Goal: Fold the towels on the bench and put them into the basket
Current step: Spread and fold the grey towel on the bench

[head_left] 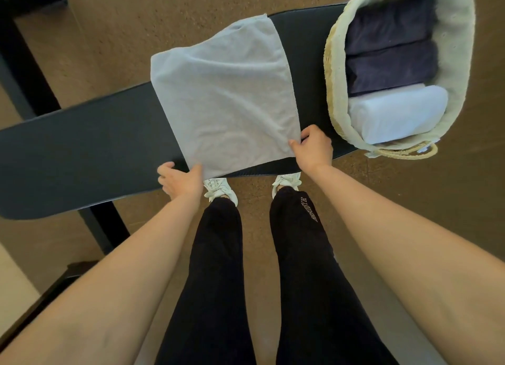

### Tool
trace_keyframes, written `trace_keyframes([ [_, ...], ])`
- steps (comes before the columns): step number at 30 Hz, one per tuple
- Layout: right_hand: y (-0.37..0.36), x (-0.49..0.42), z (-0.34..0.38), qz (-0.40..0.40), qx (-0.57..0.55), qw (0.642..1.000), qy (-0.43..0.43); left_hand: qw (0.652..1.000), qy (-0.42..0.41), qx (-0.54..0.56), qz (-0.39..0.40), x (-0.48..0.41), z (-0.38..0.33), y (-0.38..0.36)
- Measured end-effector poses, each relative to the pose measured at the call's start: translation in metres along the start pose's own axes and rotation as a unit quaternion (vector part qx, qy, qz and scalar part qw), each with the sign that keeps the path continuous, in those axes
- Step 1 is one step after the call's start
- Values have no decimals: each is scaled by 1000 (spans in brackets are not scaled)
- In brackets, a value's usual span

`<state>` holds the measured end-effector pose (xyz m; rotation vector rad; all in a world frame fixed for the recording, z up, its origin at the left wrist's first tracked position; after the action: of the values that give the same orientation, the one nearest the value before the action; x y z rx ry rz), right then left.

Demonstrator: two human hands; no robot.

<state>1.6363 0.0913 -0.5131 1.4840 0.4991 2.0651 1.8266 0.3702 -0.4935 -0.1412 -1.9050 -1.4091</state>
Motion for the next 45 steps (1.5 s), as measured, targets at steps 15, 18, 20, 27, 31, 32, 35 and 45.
trace_keyframes([
  [15, -12, 45, -30, -39, -65, 997, -30, 991, 14, 112, 76, -6, 48, 4],
  [18, -18, 40, -21, -23, -71, 996, -41, 988, 8, 119, 95, -11, 49, 2],
  [20, -24, 38, -17, -10, -56, 996, -64, 989, -2, 103, 106, -15, 49, 1],
  [27, -36, 48, -17, 1, 5, 993, -117, 989, -13, 81, 121, -17, 55, 3],
  [31, -37, 56, -16, -22, -22, 990, -140, 989, -11, 69, 129, -14, 61, 7],
  [32, -37, 60, -17, -27, -39, 988, -148, 989, -10, 73, 130, -12, 63, 8],
  [35, -36, 72, -23, -37, -114, 979, -163, 987, -10, 98, 128, -3, 64, 17],
  [45, 17, 85, 5, 32, -347, 933, -88, 928, -7, 258, 270, -1, 6, 66],
])
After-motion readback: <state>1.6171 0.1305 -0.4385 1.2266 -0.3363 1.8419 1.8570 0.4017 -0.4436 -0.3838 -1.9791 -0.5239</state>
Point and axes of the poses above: each hand's wrist, its own x-axis away from the middle knuckle, its own y-axis out of the back of the hand, z = x × y, the point moved 6 cm from there along -x, towards the middle knuckle
